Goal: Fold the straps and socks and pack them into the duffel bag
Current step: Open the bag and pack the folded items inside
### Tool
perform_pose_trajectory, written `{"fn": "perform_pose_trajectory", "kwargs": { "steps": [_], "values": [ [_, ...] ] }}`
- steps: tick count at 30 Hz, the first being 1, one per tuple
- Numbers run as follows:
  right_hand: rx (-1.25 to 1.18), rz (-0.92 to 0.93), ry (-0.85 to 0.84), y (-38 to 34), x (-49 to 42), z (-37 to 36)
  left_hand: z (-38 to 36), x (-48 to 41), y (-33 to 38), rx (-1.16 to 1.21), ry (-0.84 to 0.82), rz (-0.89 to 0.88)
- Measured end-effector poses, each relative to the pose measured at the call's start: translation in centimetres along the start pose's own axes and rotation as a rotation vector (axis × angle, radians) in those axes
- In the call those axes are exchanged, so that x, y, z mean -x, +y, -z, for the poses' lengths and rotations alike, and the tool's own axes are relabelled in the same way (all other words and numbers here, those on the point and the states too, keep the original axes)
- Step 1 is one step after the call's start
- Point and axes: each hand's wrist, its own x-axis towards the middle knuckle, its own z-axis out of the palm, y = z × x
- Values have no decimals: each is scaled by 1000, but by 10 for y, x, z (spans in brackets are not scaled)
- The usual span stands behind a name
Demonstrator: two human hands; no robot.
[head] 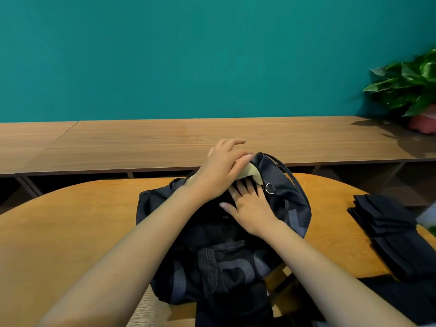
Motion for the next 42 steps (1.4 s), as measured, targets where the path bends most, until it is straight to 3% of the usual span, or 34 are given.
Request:
{"fn": "perform_pose_trajectory", "kwargs": {
  "steps": [2,3,6,8,11,15,18,21,24,26,31,34,36,42],
  "values": [
    [40,144,14,18,31,5,1,36,5,-95,111,-19],
    [47,211,7,27,46,7,0,58,11,-141,83,19],
    [51,319,34,42,75,11,-15,117,27,-432,-288,353],
    [6,347,40,42,84,14,-24,142,37,-612,-451,510],
    [-89,352,41,30,81,21,-27,154,47,-715,-436,588],
    [-186,260,-94,11,62,21,-22,151,53,-824,-455,639],
    [-193,263,-226,3,49,18,-17,153,53,-698,-441,587],
    [-106,282,-309,8,47,21,-11,163,52,-508,-189,309],
    [68,347,-234,31,49,24,-6,176,59,-464,29,-67],
    [76,379,-161,45,51,25,-1,182,69,-454,58,-199],
    [232,431,-109,68,62,44,4,193,60,-520,-95,-82],
    [242,444,232,95,87,66,4,201,42,-603,-71,-13],
    [205,432,346,102,112,71,5,199,35,-666,-77,-5],
    [139,390,310,91,149,42,20,191,11,-630,-23,-44]
  ]
}}
